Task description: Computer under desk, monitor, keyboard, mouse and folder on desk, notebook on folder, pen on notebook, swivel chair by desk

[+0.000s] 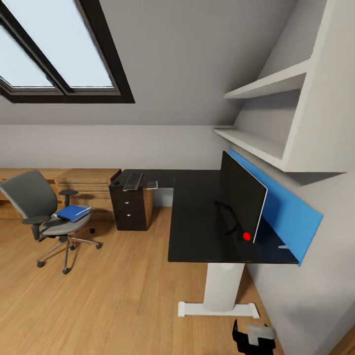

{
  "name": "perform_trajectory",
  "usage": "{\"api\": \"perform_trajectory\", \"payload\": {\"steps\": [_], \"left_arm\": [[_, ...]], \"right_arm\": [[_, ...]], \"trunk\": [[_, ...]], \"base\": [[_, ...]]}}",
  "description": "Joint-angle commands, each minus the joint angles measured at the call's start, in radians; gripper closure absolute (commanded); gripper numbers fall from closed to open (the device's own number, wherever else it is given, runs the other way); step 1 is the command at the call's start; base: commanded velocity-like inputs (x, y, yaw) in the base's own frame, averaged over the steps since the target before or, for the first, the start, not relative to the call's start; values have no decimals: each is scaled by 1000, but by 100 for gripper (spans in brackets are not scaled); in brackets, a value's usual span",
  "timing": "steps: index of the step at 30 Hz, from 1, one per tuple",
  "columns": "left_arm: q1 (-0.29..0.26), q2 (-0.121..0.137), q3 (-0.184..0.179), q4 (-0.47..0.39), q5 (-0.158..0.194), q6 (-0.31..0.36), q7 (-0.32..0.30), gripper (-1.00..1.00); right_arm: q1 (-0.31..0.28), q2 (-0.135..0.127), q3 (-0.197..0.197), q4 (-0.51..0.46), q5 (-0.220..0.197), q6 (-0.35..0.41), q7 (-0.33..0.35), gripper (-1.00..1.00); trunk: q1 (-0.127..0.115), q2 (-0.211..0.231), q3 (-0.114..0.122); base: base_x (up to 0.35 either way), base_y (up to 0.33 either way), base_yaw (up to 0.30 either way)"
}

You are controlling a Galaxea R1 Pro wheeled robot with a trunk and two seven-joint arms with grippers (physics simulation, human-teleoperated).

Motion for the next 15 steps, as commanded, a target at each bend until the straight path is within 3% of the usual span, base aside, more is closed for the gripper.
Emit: {"api": "perform_trajectory", "payload": {"steps": [1,3,6,10,15], "left_arm": [[0,3,-2,-1,6,-2,3,-100],[0,10,-2,-1,8,-1,0,-100],[0,15,-2,1,10,0,-3,-100],[0,17,-1,3,16,-2,-4,-100],[0,17,-2,4,38,-6,-5,-100]], "right_arm": [[-2,13,9,60,-10,-50,-3,-100],[-2,37,9,162,-14,-140,18,-100],[-2,84,8,302,-18,-280,117,-100],[-2,109,16,329,-10,-309,142,-100],[-2,111,19,331,-6,-310,145,-100]], "trunk": [[0,-2,-1],[0,-2,-1],[0,-2,-1],[0,-2,-1],[0,-2,-1]], "base": [[69,327,0],[129,315,0],[224,266,0],[255,246,0],[92,311,0]]}}
